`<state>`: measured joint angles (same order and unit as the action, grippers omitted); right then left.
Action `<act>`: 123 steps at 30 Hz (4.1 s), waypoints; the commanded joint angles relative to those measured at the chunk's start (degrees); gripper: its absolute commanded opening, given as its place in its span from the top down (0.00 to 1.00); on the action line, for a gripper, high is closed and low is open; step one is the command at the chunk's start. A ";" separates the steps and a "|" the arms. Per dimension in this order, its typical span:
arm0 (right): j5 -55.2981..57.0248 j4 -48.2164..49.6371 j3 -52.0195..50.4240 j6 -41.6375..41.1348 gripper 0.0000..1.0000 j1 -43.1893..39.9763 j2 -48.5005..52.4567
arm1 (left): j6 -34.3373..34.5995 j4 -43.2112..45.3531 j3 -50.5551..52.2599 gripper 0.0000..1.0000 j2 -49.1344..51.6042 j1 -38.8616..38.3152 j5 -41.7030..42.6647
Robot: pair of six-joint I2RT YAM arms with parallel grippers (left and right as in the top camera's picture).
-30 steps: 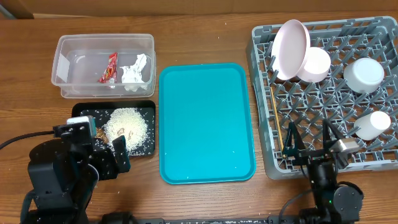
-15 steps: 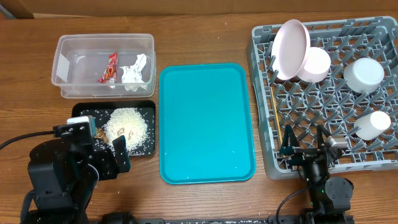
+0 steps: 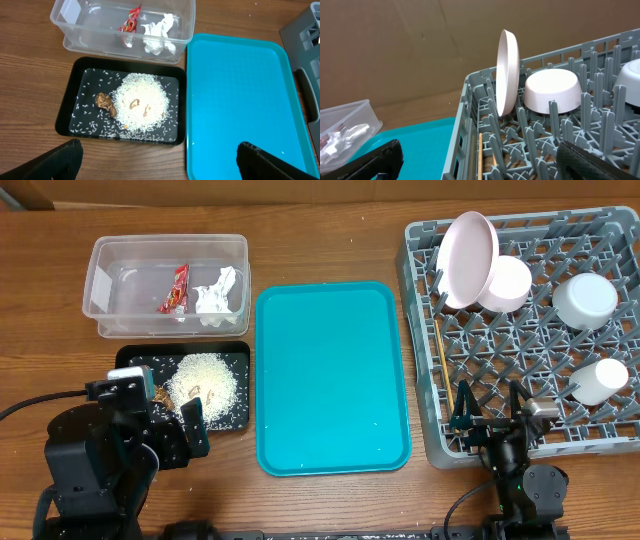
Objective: Sort waste into correct bins and load items into the dishwasher
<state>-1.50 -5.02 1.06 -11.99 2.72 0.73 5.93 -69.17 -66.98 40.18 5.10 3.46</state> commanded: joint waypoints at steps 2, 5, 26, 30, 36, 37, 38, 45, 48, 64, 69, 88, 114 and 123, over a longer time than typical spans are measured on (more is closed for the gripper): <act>0.35 0.35 -0.61 0.04 0.00 -0.22 -0.57 | -0.79 0.13 0.24 0.00 -0.07 0.11 0.61; 0.35 0.33 -0.61 0.04 0.00 -0.22 -0.57 | -0.79 0.15 0.24 0.00 -0.07 0.11 0.61; 0.35 0.35 -0.61 0.04 0.00 -0.22 -0.57 | -0.79 0.15 0.68 0.00 -0.17 0.07 0.59; 0.35 0.35 -0.61 0.04 0.00 -0.22 -0.57 | -0.79 0.17 2.69 0.00 -1.33 0.04 0.59; 0.35 0.35 -0.61 0.04 0.00 -0.22 -0.57 | -0.66 1.05 10.47 0.00 -7.67 -1.40 0.57; 0.35 0.33 -0.61 0.04 0.00 -0.22 -0.57 | -0.68 1.97 11.96 0.00 -8.92 -2.08 0.28; 0.35 0.33 -0.61 0.04 0.00 -0.22 -0.57 | -0.66 3.37 13.60 0.00 -10.23 -2.91 -0.26; 0.35 0.35 -0.61 0.04 0.00 -0.22 -0.57 | -0.57 26.18 31.89 0.00 -21.18 -6.67 -1.40; 0.35 0.33 -0.61 0.04 0.00 -0.22 -0.57 | -0.59 36.50 39.43 0.00 -24.87 -6.67 0.50; 0.35 0.33 -0.61 0.04 0.00 -0.22 -0.57 | -0.85 73.29 63.23 0.00 -39.95 -6.62 0.39; 0.35 0.35 -0.61 0.04 0.00 -0.22 -0.57 | -0.90 78.31 66.73 0.00 -39.98 -6.64 -0.04; 0.35 0.33 -0.61 0.04 0.00 -0.22 -0.57 | -0.83 64.94 66.73 0.00 -40.00 -6.62 -0.92; 0.35 0.33 -0.61 0.04 0.00 -0.22 -0.57 | -0.83 64.92 66.71 0.00 -39.95 -6.64 -0.92; 0.35 0.33 -0.61 0.04 0.00 -0.22 -0.57 | -0.83 64.94 66.71 0.00 -39.95 -6.64 -0.92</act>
<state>-1.45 -5.10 1.06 -11.99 2.70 0.73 5.74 -4.10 -0.47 0.84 -1.15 3.20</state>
